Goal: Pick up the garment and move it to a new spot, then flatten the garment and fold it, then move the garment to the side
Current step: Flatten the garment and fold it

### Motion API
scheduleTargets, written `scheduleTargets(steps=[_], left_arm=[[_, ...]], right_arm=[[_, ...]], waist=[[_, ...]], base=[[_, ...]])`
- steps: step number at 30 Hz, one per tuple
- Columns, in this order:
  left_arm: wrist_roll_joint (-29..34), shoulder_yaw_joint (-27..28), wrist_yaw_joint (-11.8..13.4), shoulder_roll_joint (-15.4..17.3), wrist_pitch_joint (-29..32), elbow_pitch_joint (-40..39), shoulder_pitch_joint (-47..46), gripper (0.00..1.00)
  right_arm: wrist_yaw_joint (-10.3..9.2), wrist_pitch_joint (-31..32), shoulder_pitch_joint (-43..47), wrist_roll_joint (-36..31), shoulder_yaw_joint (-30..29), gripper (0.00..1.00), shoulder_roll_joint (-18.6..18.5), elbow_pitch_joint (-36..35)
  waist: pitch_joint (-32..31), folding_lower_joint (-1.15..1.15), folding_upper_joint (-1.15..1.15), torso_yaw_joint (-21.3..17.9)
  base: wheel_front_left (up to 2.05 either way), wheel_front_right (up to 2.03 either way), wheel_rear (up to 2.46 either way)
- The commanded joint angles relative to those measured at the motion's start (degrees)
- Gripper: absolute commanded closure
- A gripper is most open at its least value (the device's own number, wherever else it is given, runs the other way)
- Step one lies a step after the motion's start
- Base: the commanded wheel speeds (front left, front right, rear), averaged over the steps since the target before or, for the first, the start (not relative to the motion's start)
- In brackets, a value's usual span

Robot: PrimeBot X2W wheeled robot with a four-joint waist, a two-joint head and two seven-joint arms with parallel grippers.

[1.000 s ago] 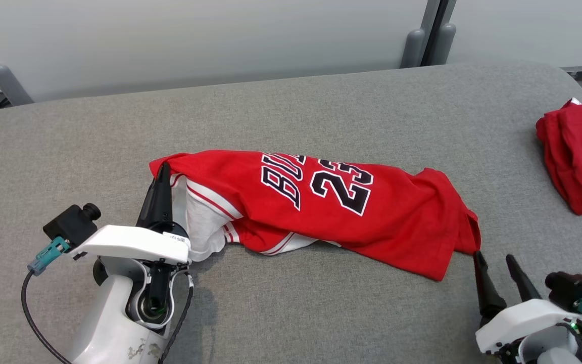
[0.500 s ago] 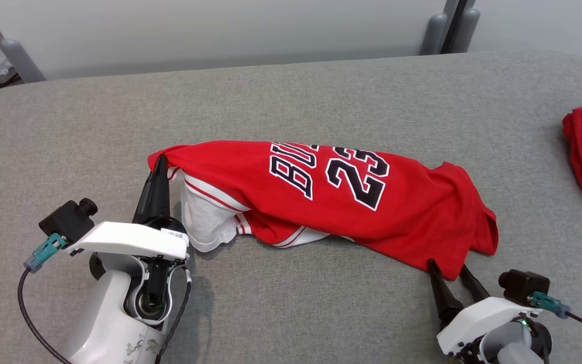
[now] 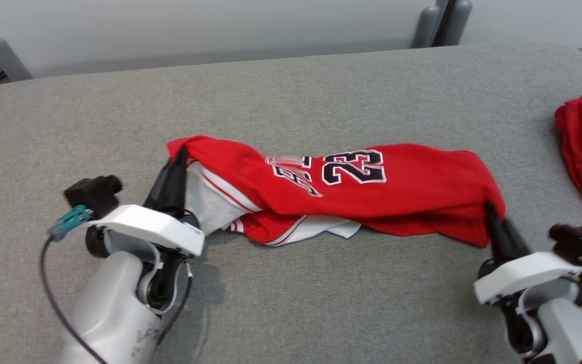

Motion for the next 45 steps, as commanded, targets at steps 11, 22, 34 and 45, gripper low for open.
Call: scheduleTargets(steps=[11,22,34,45], left_arm=[[0.96,-14.64,-0.41,2.68,0.49,-1.24,-2.03,0.0],[5.02,-17.02,0.77,6.3,-0.08,0.22,2.76,0.0],[4.37,-27.39,-0.36,-0.64,3.05,3.72,1.42,0.0],[7.09,-39.32,0.62,-3.58,0.11,-0.48,-5.01,0.0]], right_arm=[[0.0,-0.34,1.46,-10.52,-18.51,1.0,-1.11,-5.12],[0.0,-0.35,0.59,-27.96,-34.89,1.0,2.44,4.28],[0.0,-0.35,-0.83,-29.33,-33.71,1.0,4.42,8.26],[0.0,-0.35,0.07,-29.22,-33.46,1.0,4.59,9.28]], waist=[[-2.46,0.0,0.0,-1.01],[-2.98,0.0,0.0,2.11],[-3.16,0.0,0.0,1.59],[-3.82,0.0,0.0,1.24]], base=[[0.0,0.0,0.0],[0.0,0.0,0.0],[0.0,0.0,0.0],[0.0,0.0,0.0]])
